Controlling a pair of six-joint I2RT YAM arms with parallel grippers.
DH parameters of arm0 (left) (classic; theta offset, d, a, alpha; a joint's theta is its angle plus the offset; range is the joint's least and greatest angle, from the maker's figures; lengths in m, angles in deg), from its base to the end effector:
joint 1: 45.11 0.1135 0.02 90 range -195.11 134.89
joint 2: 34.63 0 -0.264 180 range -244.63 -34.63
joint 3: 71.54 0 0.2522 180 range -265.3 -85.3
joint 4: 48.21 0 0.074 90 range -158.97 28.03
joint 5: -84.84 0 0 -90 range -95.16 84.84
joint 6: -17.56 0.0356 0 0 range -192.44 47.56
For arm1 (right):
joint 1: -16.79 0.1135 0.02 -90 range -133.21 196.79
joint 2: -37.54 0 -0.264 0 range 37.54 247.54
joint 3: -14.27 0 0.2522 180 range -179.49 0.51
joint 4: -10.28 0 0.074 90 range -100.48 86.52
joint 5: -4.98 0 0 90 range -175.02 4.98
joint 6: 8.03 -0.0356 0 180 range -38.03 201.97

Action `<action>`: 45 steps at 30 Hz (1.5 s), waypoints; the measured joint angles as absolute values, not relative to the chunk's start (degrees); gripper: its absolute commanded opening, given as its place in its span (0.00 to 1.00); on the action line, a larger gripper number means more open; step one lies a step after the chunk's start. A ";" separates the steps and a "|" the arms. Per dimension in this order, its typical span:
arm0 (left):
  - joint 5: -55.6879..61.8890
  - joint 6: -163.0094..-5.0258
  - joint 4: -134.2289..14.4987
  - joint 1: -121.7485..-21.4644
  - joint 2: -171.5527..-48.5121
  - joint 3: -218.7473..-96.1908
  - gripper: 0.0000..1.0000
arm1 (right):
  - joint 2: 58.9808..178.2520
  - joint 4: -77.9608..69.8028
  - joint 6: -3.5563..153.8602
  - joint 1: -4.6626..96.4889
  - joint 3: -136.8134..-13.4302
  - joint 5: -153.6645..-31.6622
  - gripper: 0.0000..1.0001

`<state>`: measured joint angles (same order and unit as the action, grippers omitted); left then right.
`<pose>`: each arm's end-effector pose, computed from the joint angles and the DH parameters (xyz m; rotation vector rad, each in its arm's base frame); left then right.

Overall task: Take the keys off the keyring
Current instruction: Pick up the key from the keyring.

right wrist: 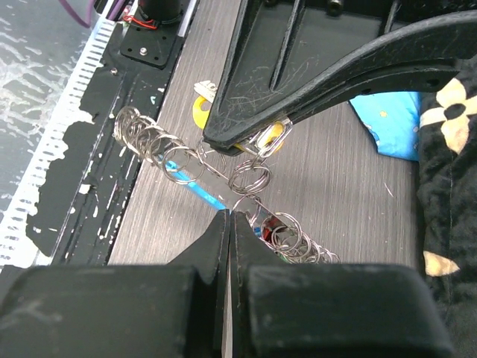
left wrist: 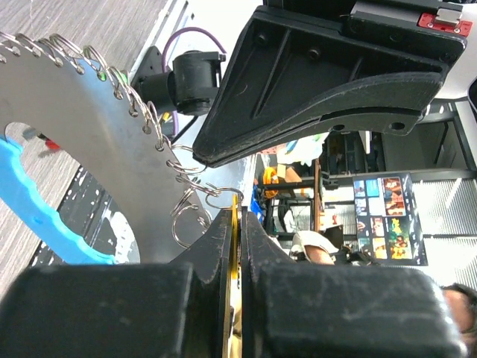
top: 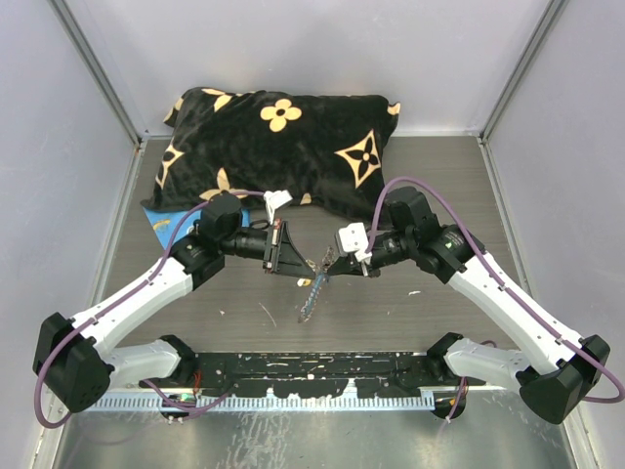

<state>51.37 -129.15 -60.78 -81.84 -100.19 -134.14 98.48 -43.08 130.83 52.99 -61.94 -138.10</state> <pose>0.1849 -0.1750 0.3158 0.4771 2.2001 -1.9212 0.1528 0.1471 0.3518 -1.7136 1.1474 0.8872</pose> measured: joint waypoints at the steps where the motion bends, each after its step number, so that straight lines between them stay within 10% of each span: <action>1: 51.70 -128.36 -61.43 -81.84 -100.21 -134.29 0.00 | 98.48 -43.43 131.22 52.99 -61.94 -138.34 0.01; 45: 53.62 -111.40 -75.14 -81.73 -101.41 -136.83 0.00 | 98.29 -47.86 137.06 52.99 -59.56 -140.75 0.01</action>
<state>53.62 -111.40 -75.14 -81.73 -101.41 -136.83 98.29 -47.86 137.06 52.99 -59.56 -140.75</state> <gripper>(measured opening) 0.034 0.038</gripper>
